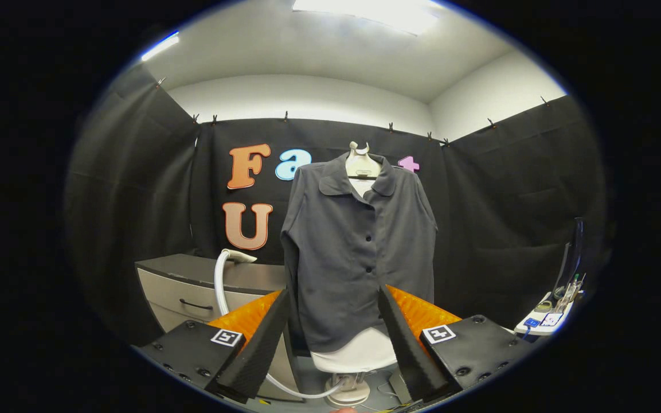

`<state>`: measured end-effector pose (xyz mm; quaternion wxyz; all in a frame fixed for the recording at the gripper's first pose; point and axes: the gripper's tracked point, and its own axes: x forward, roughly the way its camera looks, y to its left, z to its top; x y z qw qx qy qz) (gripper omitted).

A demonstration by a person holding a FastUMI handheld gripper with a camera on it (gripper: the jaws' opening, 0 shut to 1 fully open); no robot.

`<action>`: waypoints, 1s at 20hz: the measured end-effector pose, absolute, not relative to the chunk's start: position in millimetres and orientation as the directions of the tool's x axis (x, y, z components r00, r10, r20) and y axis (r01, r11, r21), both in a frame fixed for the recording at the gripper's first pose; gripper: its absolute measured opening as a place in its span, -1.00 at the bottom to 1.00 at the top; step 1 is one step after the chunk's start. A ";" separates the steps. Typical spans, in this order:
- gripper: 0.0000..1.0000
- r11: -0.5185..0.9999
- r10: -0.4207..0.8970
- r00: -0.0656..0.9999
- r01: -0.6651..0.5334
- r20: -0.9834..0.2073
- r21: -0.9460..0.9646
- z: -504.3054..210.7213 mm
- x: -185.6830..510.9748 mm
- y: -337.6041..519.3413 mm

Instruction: Iron the clothes twice with a garment steamer, once on the left side and once on the right side.

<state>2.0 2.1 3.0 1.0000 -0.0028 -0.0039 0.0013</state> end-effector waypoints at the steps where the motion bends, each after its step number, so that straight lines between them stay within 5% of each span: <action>1: 0.96 1.000 0.003 1.000 -0.003 0.006 -0.006 2.6 1.6 1.9; 20: 0.96 0.999 0.052 0.999 -0.052 0.010 0.016 18.8 16.5 -3.6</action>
